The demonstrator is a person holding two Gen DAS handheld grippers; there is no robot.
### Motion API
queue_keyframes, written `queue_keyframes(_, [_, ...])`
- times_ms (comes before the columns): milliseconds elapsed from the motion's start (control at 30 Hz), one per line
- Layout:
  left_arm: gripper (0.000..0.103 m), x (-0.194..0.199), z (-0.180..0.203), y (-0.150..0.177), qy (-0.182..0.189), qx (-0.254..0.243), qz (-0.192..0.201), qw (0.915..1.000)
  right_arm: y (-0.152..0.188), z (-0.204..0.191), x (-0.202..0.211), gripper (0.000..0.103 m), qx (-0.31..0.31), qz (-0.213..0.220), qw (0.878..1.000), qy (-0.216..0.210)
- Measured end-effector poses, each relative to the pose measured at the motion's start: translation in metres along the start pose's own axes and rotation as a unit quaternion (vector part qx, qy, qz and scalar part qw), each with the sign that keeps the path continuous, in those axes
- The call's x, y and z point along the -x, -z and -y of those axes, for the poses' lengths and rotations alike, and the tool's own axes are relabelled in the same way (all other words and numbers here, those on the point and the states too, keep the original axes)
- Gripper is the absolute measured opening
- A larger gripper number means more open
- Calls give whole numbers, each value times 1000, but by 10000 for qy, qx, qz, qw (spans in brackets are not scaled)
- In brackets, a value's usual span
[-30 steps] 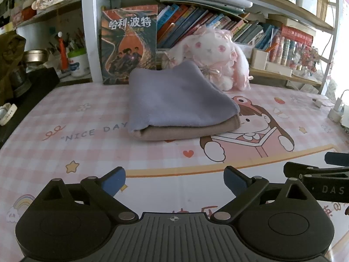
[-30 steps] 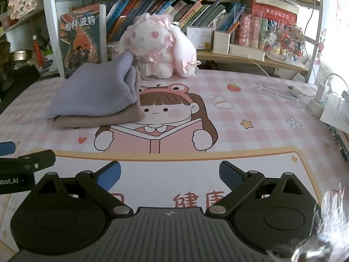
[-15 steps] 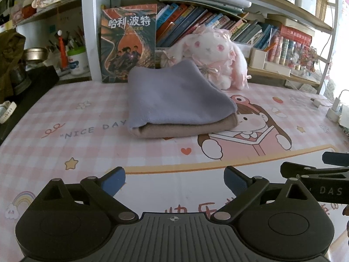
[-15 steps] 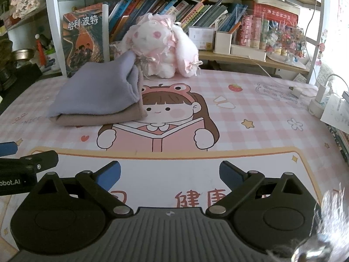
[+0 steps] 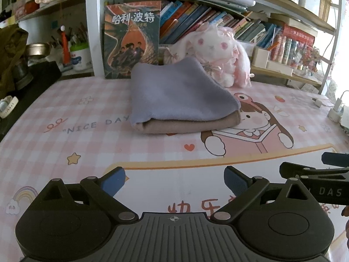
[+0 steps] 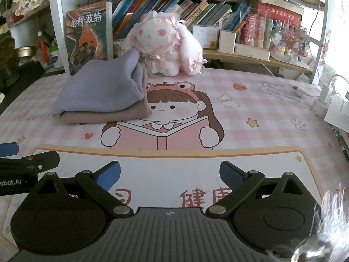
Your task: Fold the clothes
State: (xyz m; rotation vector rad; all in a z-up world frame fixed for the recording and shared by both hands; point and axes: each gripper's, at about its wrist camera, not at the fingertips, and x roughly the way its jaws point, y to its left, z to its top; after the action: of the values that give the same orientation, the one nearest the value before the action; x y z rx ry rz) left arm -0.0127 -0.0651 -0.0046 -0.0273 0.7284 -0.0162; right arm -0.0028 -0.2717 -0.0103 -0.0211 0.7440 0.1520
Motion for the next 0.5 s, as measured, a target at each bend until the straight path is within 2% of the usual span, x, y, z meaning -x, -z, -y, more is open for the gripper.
queue_keyframes(500, [99, -6, -1, -2, 45, 22, -79, 10000, -1, -2, -6, 98, 39, -82, 10000, 7])
